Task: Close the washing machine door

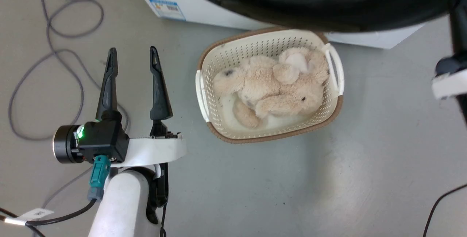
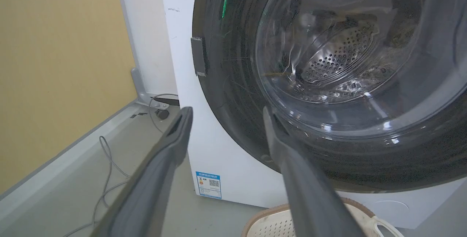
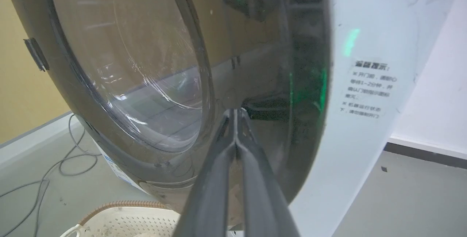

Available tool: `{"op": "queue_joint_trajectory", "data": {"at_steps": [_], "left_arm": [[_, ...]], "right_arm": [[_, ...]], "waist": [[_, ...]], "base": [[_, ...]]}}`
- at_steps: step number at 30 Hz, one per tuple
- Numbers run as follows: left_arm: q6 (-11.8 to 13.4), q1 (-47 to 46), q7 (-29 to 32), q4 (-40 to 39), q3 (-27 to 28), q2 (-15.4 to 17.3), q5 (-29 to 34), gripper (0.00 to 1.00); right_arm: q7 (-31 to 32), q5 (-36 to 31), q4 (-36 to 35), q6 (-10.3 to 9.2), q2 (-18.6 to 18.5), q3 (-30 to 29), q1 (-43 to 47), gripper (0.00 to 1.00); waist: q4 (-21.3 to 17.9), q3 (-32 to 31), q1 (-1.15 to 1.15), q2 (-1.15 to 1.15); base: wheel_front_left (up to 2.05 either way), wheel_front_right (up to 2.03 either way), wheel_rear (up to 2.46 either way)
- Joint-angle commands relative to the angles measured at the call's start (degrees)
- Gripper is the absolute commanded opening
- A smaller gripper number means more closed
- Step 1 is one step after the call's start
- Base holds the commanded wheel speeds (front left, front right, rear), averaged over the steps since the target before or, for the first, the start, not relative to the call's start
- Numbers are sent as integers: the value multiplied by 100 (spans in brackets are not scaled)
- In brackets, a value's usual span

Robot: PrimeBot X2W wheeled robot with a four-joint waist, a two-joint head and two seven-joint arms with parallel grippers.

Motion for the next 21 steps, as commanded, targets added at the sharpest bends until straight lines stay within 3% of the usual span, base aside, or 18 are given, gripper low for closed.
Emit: {"op": "queue_joint_trajectory", "data": {"at_steps": [1,12,21], "left_arm": [[54,-116,-25,-30,-31,3,-38,100],[147,-166,-25,-42,-66,2,-83,100],[136,-35,-25,53,78,2,-46,100]], "right_arm": [[-20,-70,158,-8,-40,-102,-274,0],[-20,-346,577,-8,-53,-447,-785,0],[-20,-741,354,-8,263,-902,-466,0]], "waist": [[73,125,-1,0],[147,173,-1,0],[-14,-135,-1,0]], "base": [[0,0,0],[0,0,0],[0,0,0]]}}
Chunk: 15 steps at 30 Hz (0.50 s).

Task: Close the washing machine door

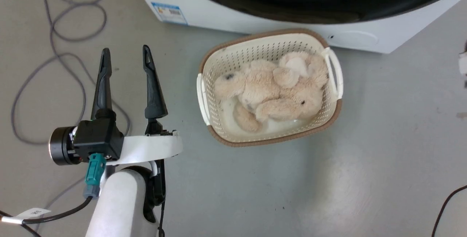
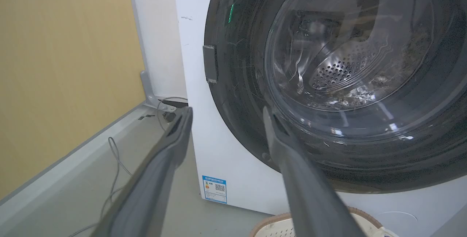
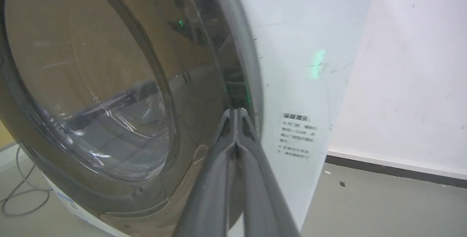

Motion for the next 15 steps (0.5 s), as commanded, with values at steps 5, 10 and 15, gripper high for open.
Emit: {"op": "queue_joint_trajectory", "data": {"at_steps": [5,10,15], "left_arm": [[-25,213,-25,91,193,4,108,100],[-104,447,-25,188,376,12,213,100],[-177,663,-25,322,474,14,265,100]], "right_arm": [[-20,-260,-741,-6,381,-856,572,0],[-20,-616,-1552,-6,809,-1362,1057,0],[-20,-775,-2015,-6,1162,-1419,1595,0]], "waist": [[-242,-476,0,0],[-495,-869,0,0],[-687,-1222,0,0]], "base": [[0,0,0],[0,0,0],[0,0,0]]}}
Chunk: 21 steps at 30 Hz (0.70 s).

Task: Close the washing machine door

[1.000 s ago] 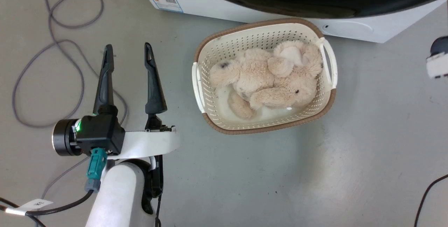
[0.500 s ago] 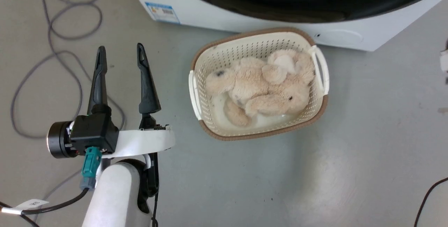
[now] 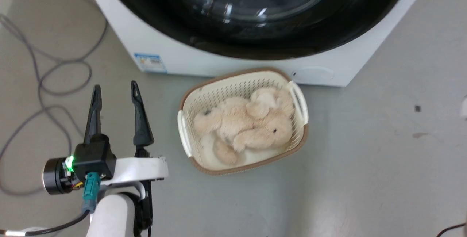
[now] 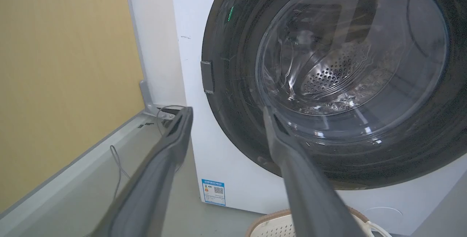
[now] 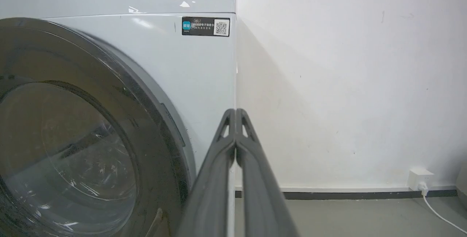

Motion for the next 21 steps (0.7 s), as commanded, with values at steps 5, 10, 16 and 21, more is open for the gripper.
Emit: {"op": "queue_joint_trajectory", "data": {"at_steps": [5,10,16,21], "left_arm": [[-92,278,-25,130,63,12,39,100],[-133,526,-25,224,168,11,54,100],[-211,968,-25,288,296,15,47,100],[-279,1277,-25,276,338,13,30,100]], "right_arm": [[-20,-122,48,-4,132,638,752,0],[-20,-118,209,-4,276,1130,1247,22],[-20,-101,371,-4,435,1445,1750,100],[-20,-134,349,-4,554,1399,2163,100]], "waist": [[-286,-514,0,0],[-414,-815,0,0],[-653,-1236,0,0],[-797,-1516,0,0]], "base": [[0,0,0],[0,0,0],[0,0,0],[0,0,0]]}}
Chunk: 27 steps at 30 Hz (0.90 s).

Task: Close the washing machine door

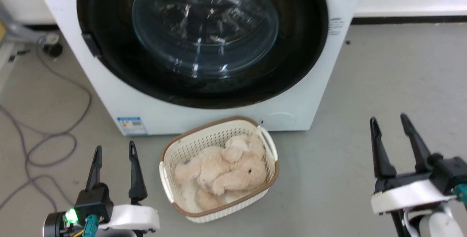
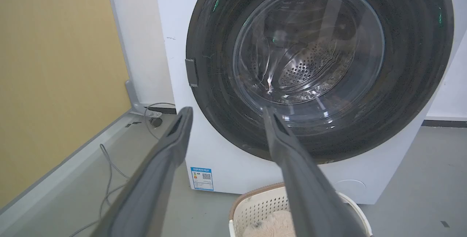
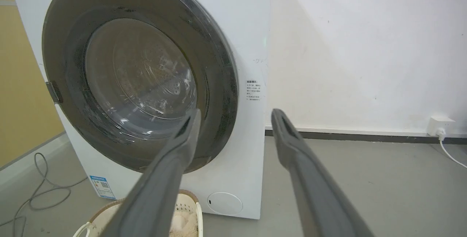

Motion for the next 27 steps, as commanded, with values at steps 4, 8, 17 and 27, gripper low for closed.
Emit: {"op": "queue_joint_trajectory", "data": {"at_steps": [4,8,17,27], "left_arm": [[-89,250,-25,-2,27,11,-1,100],[-171,363,-25,-12,16,9,-56,100],[-241,329,45,-5,10,-3,-92,0],[-296,311,150,-20,10,-3,-62,0]], "right_arm": [[-20,27,-62,-4,91,20,385,100],[-20,50,-147,-4,116,48,581,100],[41,-4,-166,0,89,41,593,0],[147,-44,-202,0,92,66,612,0]], "waist": [[-173,-327,1,0],[-202,-403,1,0],[-177,-430,1,0],[-111,-435,1,0]], "base": [[0,0,0],[0,0,0],[0,0,0],[0,0,0]]}}
